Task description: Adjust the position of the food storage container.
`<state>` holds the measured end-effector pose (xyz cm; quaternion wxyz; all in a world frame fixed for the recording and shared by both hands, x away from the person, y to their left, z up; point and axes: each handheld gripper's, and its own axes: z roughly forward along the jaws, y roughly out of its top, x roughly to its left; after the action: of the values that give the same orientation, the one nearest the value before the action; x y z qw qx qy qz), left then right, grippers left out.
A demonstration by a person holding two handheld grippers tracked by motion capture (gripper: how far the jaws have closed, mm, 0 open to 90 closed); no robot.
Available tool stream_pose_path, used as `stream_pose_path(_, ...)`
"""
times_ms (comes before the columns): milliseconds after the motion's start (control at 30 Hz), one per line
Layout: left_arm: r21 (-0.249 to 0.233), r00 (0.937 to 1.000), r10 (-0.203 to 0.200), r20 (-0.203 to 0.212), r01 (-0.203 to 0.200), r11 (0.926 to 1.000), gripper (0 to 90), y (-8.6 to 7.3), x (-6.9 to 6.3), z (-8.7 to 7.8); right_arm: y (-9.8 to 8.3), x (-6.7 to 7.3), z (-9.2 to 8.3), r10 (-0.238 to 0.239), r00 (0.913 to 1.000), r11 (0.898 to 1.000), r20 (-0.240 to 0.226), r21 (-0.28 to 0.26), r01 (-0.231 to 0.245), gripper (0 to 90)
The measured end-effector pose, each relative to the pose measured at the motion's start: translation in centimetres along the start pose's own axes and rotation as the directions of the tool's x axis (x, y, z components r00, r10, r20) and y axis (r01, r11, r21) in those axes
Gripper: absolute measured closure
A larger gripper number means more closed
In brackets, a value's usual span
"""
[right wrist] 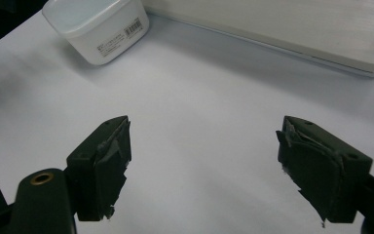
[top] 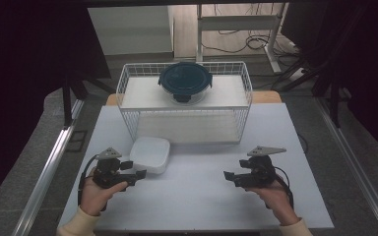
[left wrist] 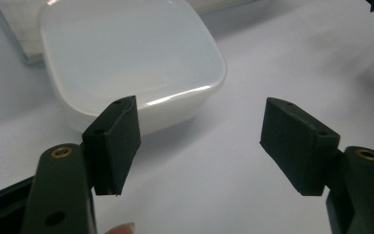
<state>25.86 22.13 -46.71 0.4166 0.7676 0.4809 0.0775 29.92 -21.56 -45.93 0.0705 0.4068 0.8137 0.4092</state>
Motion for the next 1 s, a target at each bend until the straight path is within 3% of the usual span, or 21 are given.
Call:
stream_pose_path(267, -0.028, 0.9988, -0.026, -0.041, 0.025, 0.9993, 33.0, 0.7, 1.4, -1.0, -0.1, -0.2, 0.0, 0.004, 1.0000, 1.000, -0.001, 0.005, -0.004, 18.6)
stream_pose_path(433, -0.038, 0.9935, -0.065, -0.093, 0.061, 0.9974, 35.9, 2.1, 3.7, -2.4, -0.3, -0.3, 0.3, 0.023, 0.9997, 1.000, 0.004, 0.019, -0.024, 18.5)
stream_pose_path(533, -0.035, 0.9921, -0.078, -0.099, 0.074, 0.9966, 37.2, 2.6, 4.4, -2.5, -0.3, -0.2, 0.4, 0.025, 0.9997, 0.999, 0.005, 0.020, -0.025, 18.4)
stream_pose_path(667, -0.016, 0.9902, -0.093, -0.104, 0.092, 0.9957, 38.6, 3.6, 5.6, -1.8, -0.2, -0.1, 0.3, 0.023, 0.9997, 0.999, 0.005, 0.022, -0.023, 18.4)
stream_pose_path(867, 0.038, 0.9888, -0.094, -0.115, 0.099, 0.9943, 53.1, 4.4, 7.7, 0.2, -0.3, -0.2, 0.2, 0.033, 0.9994, 0.999, 0.005, 0.024, -0.033, 18.4)
stream_pose_path(1000, 0.067, 0.9830, -0.109, -0.147, 0.120, 0.9905, 58.7, 4.7, 9.2, 1.4, -0.4, -0.6, 0.3, 0.041, 0.9991, 0.999, 0.011, 0.032, -0.041, 18.4)
